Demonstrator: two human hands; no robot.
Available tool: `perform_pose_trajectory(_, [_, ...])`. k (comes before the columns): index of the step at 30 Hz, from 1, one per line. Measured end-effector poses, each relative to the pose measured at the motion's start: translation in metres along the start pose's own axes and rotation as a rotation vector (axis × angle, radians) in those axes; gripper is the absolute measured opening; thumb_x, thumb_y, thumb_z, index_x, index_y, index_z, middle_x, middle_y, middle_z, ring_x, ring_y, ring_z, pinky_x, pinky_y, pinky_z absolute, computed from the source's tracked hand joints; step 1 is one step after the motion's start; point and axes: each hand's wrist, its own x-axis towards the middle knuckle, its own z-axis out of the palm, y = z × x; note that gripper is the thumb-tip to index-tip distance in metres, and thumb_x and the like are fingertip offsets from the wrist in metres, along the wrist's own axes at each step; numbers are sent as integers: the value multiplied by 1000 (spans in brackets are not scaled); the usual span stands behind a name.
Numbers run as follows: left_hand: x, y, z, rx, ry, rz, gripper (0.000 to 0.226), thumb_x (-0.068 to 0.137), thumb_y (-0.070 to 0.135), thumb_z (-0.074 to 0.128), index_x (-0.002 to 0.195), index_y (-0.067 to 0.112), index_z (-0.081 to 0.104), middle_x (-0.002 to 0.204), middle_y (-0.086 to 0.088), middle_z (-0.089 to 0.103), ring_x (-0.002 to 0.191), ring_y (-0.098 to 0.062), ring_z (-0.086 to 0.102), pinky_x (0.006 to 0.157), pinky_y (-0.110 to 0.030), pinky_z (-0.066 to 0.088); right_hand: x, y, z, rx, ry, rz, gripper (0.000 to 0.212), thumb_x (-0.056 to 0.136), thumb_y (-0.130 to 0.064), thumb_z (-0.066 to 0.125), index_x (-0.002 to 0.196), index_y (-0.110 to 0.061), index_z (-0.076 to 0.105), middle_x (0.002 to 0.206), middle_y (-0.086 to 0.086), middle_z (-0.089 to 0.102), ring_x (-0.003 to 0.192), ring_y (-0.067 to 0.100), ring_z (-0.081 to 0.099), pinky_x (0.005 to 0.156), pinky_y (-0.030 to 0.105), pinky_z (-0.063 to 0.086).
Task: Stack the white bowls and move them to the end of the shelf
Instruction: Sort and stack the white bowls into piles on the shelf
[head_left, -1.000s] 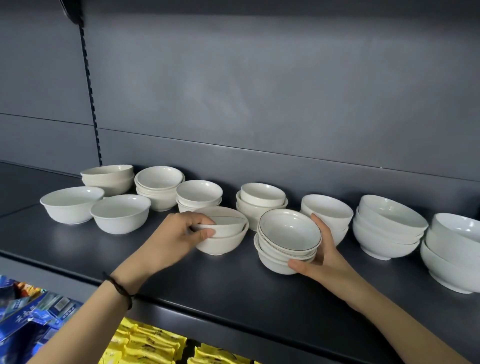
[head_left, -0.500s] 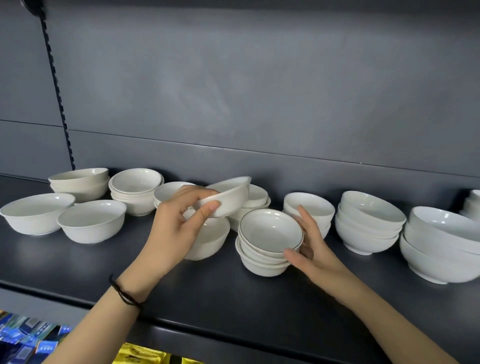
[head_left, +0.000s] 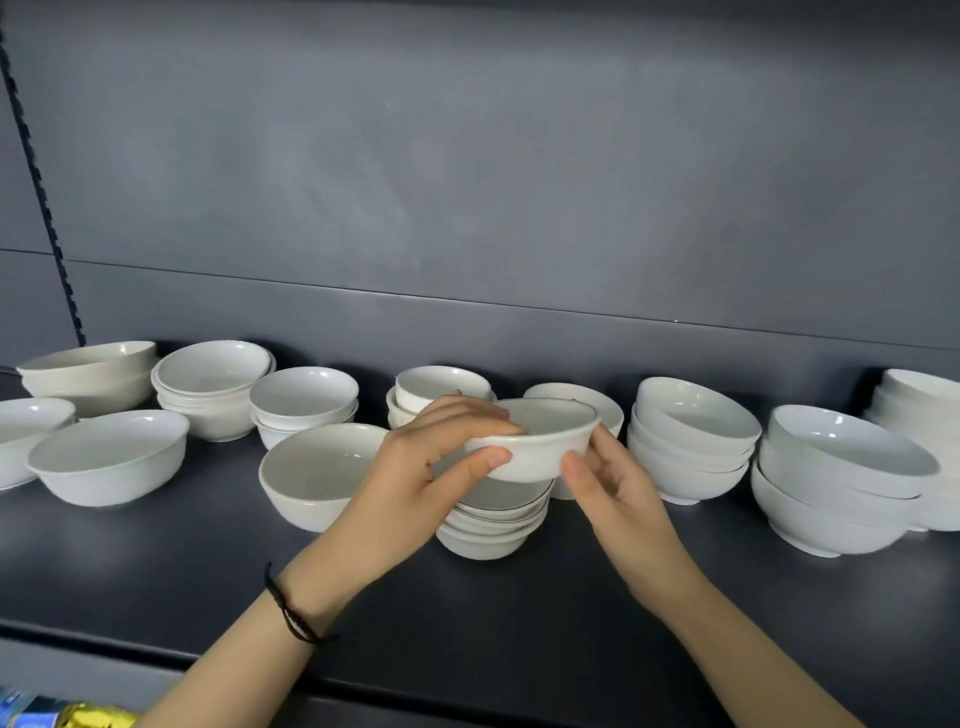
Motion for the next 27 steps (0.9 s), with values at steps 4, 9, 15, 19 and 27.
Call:
perform_pose_trajectory(4, [-2, -6, 6, -254, 142, -199, 41, 78, 26, 79, 117, 31, 67, 122, 14, 67, 126, -12, 55, 109, -32, 42, -1, 3, 3, -18, -14, 6, 47, 93, -29, 62, 138, -27, 49, 129, -14, 65, 124, 2, 57, 98, 15, 46])
perform_pose_trajectory(9, [-8, -21, 8, -488, 194, -431, 79, 55, 27, 90, 125, 33, 54, 129, 2, 65, 127, -10, 56, 106, -27, 44, -1, 6, 8, -28, -52, 11, 58, 92, -33, 64, 143, -32, 37, 135, -19, 59, 127, -3, 51, 97, 9, 42])
perform_pose_trajectory(15, [-14, -26, 7, -421, 135, -402, 83, 67, 42, 83, 138, 42, 40, 142, 11, 55, 135, -8, 46, 108, -27, 40, -2, 7, 10, -17, -159, 38, 63, 91, -29, 56, 145, -36, 25, 139, -24, 53, 131, -8, 44, 99, 7, 38])
perform_pose_trajectory(19, [-21, -23, 11, -412, 60, -421, 72, 86, 28, 68, 143, 39, 25, 133, 45, 44, 134, 14, 36, 103, -5, 33, -2, 8, 10, -44, -166, 43, 60, 93, -27, 58, 142, -42, 26, 137, -30, 50, 131, -8, 43, 103, 11, 39])
perform_pose_trajectory(27, [-31, -23, 11, -495, -24, -533, 73, 90, 28, 53, 143, 47, 6, 128, 55, 28, 119, 35, 28, 89, 6, 30, -3, 14, 10, -74, -181, 106, 68, 96, -32, 58, 151, -43, 19, 146, -31, 40, 138, -2, 37, 117, 30, 34])
